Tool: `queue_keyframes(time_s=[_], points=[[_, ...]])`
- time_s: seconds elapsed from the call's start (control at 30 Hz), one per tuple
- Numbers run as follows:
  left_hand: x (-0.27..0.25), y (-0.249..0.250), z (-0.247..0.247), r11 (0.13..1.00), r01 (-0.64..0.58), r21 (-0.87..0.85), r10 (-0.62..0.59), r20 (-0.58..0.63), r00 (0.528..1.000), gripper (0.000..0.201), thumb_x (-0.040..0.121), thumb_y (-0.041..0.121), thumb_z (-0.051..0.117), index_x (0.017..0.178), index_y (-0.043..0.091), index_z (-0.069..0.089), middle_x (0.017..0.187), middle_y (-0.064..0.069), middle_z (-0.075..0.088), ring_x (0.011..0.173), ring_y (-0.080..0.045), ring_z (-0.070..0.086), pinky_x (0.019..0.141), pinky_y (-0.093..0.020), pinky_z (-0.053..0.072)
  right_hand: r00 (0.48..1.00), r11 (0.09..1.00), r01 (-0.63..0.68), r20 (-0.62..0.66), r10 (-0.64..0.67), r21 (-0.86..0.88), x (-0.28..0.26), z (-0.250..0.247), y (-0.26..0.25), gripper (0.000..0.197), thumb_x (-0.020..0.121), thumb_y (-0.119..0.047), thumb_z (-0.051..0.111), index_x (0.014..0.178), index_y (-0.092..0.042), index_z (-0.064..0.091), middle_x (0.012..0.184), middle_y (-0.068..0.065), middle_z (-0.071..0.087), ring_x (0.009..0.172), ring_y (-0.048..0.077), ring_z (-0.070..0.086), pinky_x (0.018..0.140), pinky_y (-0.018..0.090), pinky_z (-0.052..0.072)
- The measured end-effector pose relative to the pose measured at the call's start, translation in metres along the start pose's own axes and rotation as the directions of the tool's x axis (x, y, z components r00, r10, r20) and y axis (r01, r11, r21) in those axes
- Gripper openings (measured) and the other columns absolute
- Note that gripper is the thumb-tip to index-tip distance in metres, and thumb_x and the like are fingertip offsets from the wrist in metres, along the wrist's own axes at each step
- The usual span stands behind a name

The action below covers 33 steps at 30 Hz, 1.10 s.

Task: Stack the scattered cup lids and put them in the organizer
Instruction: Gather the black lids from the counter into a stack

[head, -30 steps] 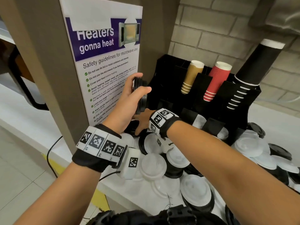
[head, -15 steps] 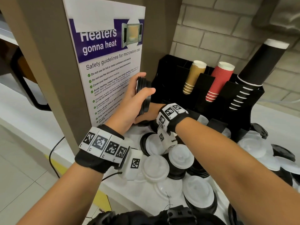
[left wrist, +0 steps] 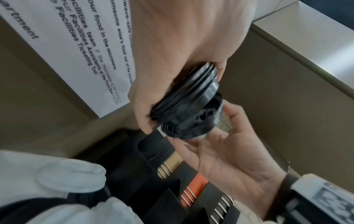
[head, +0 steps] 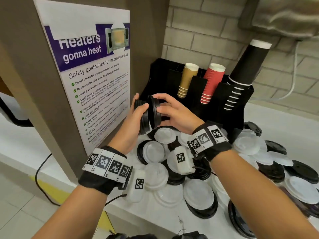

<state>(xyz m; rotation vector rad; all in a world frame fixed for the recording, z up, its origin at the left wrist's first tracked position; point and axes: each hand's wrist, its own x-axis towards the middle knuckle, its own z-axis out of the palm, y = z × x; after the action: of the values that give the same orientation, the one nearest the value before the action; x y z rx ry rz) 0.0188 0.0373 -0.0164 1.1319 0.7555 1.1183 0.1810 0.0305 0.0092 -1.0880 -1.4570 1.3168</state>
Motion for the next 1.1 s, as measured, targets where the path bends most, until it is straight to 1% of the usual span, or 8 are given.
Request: queue_keyframes(time_s=[0.2,0.3,0.4,0.63,0.8,0.87,0.97,1.1], points=[[-0.007,-0.008,0.009,1.0,0.006,0.018,-0.007,0.061,0.998,0.065,0.082,0.054,0.051,0.144,0.041,0.034,0.124,0.013,0.062,0.113,-0.004,0.062,0.093,-0.035,0.052,0.998,0.996,0.059,-0.005,-0.06,-0.069,-0.021,0.005,0.003,0.042,0.08,-0.013,0.068,0.116,-0.032,0.057,0.119,0.013,0.056,0.11,0.029,0.061,0.085,0.051,0.056],[-0.011,-0.007,0.015,1.0,0.003,-0.001,-0.003,0.053,0.999,0.068,0.082,0.058,0.049,0.145,0.037,0.035,0.136,0.0,0.056,0.121,-0.015,0.059,0.098,-0.043,0.051,0.997,0.994,0.075,-0.015,-0.076,-0.085,-0.029,0.007,0.003,0.043,0.079,-0.017,0.071,0.115,-0.036,0.058,0.12,0.012,0.056,0.11,0.028,0.061,0.083,0.048,0.057],[-0.015,-0.007,0.019,1.0,0.004,-0.027,-0.002,0.051,0.999,0.067,0.081,0.06,0.049,0.143,0.037,0.037,0.136,-0.005,0.056,0.122,-0.022,0.058,0.102,-0.052,0.047,0.995,0.992,0.088,-0.031,-0.091,-0.091,-0.033,0.009,0.002,0.043,0.077,-0.02,0.072,0.114,-0.036,0.058,0.119,0.012,0.056,0.109,0.029,0.062,0.083,0.05,0.057],[-0.019,-0.004,0.02,1.0,-0.025,-0.014,0.025,0.018,1.0,0.07,0.076,0.064,0.053,0.14,0.036,0.041,0.138,-0.006,0.054,0.123,-0.024,0.057,0.102,-0.053,0.047,0.99,0.985,0.131,-0.035,-0.136,-0.112,-0.035,0.012,0.002,0.043,0.08,-0.014,0.071,0.116,-0.034,0.057,0.118,0.009,0.058,0.104,0.026,0.065,0.077,0.039,0.058],[-0.02,-0.004,0.018,0.999,-0.032,0.006,0.032,0.004,0.999,0.081,0.066,0.074,0.055,0.139,0.042,0.041,0.144,-0.011,0.045,0.13,-0.029,0.049,0.101,-0.056,0.046,0.987,0.981,0.156,-0.023,-0.16,-0.119,-0.033,0.012,0.0,0.046,0.079,-0.011,0.073,0.116,-0.033,0.057,0.116,0.006,0.059,0.105,0.027,0.064,0.079,0.042,0.059],[-0.019,-0.005,0.016,0.999,-0.051,-0.008,0.052,0.029,0.998,0.074,0.069,0.071,0.056,0.135,0.041,0.044,0.139,-0.008,0.052,0.125,-0.026,0.055,0.1,-0.054,0.048,0.987,0.981,0.156,-0.014,-0.159,-0.119,-0.032,0.012,-0.001,0.046,0.079,-0.012,0.073,0.117,-0.033,0.058,0.116,0.006,0.059,0.105,0.026,0.064,0.08,0.043,0.059],[-0.018,-0.008,0.015,0.997,-0.058,-0.047,0.06,0.05,0.997,0.063,0.072,0.064,0.06,0.13,0.041,0.046,0.127,-0.003,0.063,0.115,-0.022,0.064,0.087,-0.043,0.055,0.987,0.977,0.158,-0.006,-0.161,-0.146,-0.03,0.014,-0.001,0.046,0.079,-0.012,0.073,0.118,-0.032,0.057,0.119,0.008,0.058,0.107,0.027,0.063,0.081,0.044,0.058],[-0.014,-0.007,0.011,0.996,-0.082,-0.045,0.082,-0.005,0.997,0.054,0.072,0.045,0.069,0.122,0.04,0.049,0.118,-0.007,0.065,0.103,-0.021,0.068,0.075,-0.034,0.056,0.993,0.983,0.114,-0.013,-0.117,-0.144,-0.022,0.014,0.002,0.043,0.087,-0.019,0.068,0.126,-0.027,0.052,0.117,0.005,0.062,0.108,0.023,0.064,0.086,0.038,0.056]])
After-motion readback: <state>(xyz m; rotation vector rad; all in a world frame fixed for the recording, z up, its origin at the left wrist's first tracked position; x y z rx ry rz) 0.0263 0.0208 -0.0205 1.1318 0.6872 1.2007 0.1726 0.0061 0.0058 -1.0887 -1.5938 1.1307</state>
